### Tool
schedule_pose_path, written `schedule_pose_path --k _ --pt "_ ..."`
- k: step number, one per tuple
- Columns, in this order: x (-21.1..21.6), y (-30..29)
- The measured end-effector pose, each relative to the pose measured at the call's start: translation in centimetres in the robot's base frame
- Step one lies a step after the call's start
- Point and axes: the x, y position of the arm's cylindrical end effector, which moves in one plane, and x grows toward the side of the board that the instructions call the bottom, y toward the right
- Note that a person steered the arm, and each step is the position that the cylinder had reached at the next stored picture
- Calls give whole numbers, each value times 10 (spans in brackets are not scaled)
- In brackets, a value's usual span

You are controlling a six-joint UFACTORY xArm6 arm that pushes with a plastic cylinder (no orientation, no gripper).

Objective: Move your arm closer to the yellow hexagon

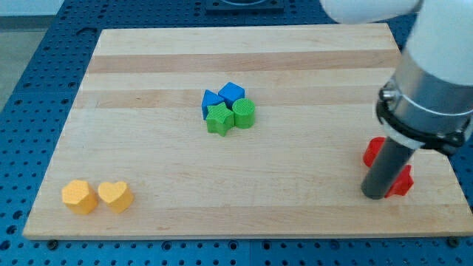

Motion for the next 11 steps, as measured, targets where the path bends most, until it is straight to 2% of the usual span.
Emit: schedule_pose_path --k 1,2,3,5,8,10,11 --pt "4 -1" --pt "7 -38" --pt "8 -99" --pt "-37 -215" --pt "-51 -484" --pt "-48 -485" --pt "-33 -485"
